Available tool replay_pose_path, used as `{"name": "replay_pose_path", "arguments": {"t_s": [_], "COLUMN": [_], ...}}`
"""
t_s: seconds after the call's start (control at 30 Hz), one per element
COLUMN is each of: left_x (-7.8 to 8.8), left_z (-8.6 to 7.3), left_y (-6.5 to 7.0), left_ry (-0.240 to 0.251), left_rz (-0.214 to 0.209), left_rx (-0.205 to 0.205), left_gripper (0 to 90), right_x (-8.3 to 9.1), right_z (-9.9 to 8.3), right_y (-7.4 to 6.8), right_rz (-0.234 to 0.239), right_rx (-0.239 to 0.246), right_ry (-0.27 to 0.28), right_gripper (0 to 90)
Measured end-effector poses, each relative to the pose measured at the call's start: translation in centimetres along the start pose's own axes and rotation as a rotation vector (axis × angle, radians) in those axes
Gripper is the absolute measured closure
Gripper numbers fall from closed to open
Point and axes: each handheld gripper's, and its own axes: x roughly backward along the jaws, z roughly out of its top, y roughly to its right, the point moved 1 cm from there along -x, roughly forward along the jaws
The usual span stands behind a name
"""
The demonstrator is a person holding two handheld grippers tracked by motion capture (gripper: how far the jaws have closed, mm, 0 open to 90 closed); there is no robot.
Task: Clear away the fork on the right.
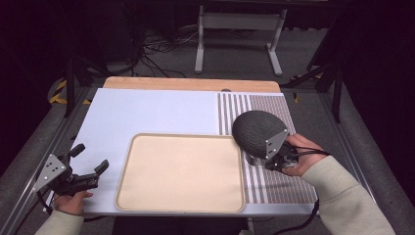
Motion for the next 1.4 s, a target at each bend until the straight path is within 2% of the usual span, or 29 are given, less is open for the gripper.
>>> {"name": "replay_pose_path", "arguments": {"t_s": [0.2,0.33,0.57,0.67,0.83,0.9,1.03,1.07,1.27,1.4], "left_x": [0.0,0.0,0.0,0.0,0.0,0.0,0.0,0.0,0.0,0.0], "left_z": [0.0,0.0,0.0,0.0,0.0,0.0,0.0,0.0,0.0,0.0], "left_y": [0.0,0.0,0.0,0.0,0.1,0.1,0.0,0.0,0.0,0.0], "left_ry": [0.001,0.008,0.014,0.015,0.019,0.018,0.007,0.006,0.002,0.006], "left_rz": [-0.002,-0.006,-0.011,-0.011,-0.013,-0.010,-0.006,-0.002,-0.001,-0.001], "left_rx": [0.001,0.004,0.004,0.004,0.003,0.004,0.000,0.000,-0.002,-0.002], "left_gripper": [0.6,0.5,0.4,0.4,0.4,0.4,0.5,0.5,0.5,0.5], "right_x": [0.7,1.1,1.3,1.2,1.2,1.2,1.2,1.2,1.0,0.8], "right_z": [0.3,0.6,1.3,1.8,2.9,3.4,4.2,4.2,5.7,6.5], "right_y": [0.0,0.0,0.0,-0.1,-0.1,-0.1,-0.1,-0.1,-0.2,-0.3], "right_rz": [-0.024,-0.033,-0.029,-0.027,-0.012,-0.020,0.002,0.002,0.026,0.025], "right_rx": [-0.058,-0.137,-0.194,-0.206,-0.255,-0.272,-0.333,-0.333,-0.410,-0.452], "right_ry": [0.078,0.132,0.185,0.203,0.230,0.234,0.248,0.248,0.256,0.256], "right_gripper": [85.1,85.1,85.1,85.2,85.1,85.1,85.1,85.1,85.1,85.1]}}
